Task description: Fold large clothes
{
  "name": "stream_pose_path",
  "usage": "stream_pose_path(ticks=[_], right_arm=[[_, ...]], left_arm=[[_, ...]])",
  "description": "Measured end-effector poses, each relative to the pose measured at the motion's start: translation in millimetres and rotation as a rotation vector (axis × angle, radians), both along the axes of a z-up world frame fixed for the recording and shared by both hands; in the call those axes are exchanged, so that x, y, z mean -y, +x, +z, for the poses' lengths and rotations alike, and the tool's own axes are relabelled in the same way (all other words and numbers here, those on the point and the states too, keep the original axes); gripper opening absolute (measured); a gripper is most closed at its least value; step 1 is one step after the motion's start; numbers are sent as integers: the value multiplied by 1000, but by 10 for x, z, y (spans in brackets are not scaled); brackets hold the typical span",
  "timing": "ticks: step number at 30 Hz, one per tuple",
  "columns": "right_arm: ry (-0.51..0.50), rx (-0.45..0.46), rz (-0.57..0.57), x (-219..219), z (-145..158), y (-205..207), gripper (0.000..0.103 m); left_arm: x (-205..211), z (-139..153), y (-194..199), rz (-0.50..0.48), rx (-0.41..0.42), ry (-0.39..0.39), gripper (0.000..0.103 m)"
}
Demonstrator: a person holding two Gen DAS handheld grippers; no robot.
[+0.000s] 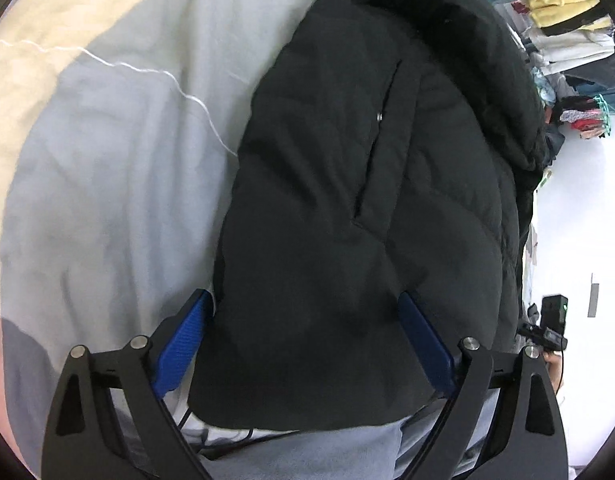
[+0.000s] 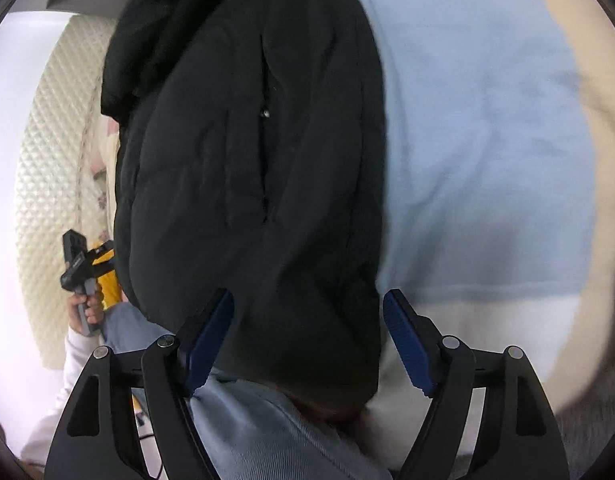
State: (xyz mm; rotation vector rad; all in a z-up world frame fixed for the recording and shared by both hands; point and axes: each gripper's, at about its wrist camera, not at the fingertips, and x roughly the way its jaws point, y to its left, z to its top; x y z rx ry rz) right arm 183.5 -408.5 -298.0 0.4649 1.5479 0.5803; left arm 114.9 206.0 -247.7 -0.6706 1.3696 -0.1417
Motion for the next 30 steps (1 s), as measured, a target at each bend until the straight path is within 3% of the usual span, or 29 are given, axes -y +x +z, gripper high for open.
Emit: stream_pose_path(ticks=[6,12,15,17,19,21,24,26,28,30], right_arm=[[-1,-38,20,-40,-145,102,81],[111,47,92,-170,148,47,81],[194,96,184,-296,259,17,81],[177,69,192,-296,190,33,81],[140,5,191,-291,31,68,81],[130,-28,204,-284,-58,107,81],[94,35,308,-497,62,86,80],[51,100,410,-768,199,16,76],[13,149,441,-871,333,-29,61],[25,173,378,-892,460,15,23]], left_arm=[[106,-100,79,-32,-36,44,91],[167,-133,72,-35,-37,60,91],[161,-96,48,-34,-17,35,82],[162,-58,9,-41,4,15,75],[184,2,-36,-45,44,-21,58],[251,74,-56,-64,90,-71,54],[354,169,-122,-94,153,-112,54],[394,193,-123,-84,176,-104,49],[368,208,-129,-56,194,-120,39],[346,239,-120,-26,197,-127,24]])
